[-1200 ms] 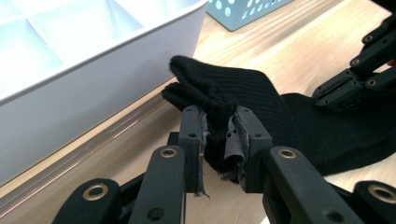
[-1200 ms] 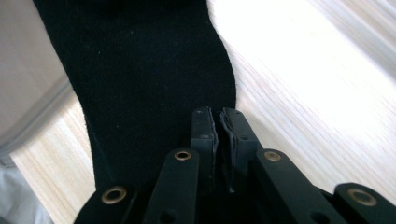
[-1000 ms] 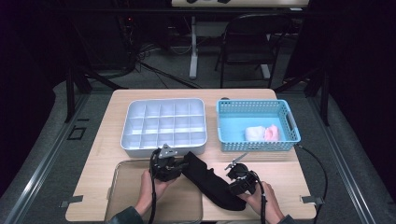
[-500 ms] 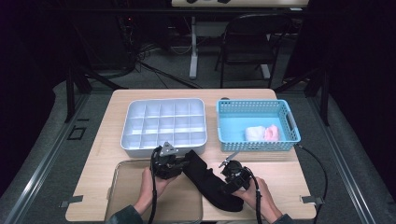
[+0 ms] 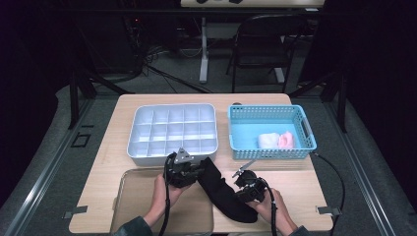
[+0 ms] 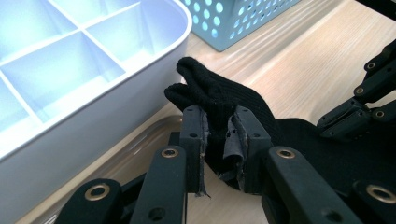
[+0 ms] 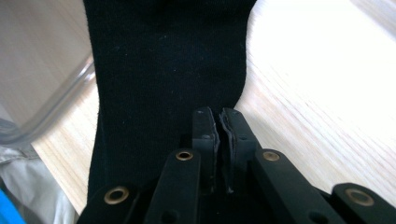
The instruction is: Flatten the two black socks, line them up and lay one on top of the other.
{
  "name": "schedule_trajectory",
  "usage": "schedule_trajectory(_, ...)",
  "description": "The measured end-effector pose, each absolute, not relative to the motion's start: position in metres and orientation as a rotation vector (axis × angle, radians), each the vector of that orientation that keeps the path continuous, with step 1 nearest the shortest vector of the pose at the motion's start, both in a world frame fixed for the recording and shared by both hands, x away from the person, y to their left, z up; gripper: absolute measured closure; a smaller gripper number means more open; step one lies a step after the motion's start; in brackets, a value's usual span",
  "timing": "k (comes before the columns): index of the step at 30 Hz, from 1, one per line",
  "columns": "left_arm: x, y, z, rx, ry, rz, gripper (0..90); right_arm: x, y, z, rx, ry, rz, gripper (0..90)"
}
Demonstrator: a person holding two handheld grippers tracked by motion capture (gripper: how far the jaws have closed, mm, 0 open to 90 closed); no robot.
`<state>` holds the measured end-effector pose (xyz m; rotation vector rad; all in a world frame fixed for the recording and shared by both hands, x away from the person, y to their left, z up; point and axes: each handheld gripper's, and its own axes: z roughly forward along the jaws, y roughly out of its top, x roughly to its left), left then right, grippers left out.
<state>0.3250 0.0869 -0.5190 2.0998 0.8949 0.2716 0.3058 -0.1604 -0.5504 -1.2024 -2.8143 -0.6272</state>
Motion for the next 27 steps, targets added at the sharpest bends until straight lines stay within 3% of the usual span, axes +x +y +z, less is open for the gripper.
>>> schedule_trajectory(16,0.338,0.046,-0.517,2.164,0.795,0.278,76.1,0.277,-0.17,-0.543,-1.292,-2.743,-0.63,82.2)
schedule_trajectory(19,0.343,0.036,-0.514,2.164,0.767,0.276,76.1,0.272,-0.167,-0.543,-1.233,-2.727,-0.628,78.1)
schedule_trajectory(24,0.347,0.028,-0.514,2.164,0.764,0.282,72.2,0.277,-0.175,-0.538,-1.224,-2.703,-0.702,57.3)
schedule_trajectory(27,0.347,0.033,-0.515,2.16,0.768,0.273,57.5,0.284,-0.185,-0.533,-1.269,-2.702,-0.792,50.6)
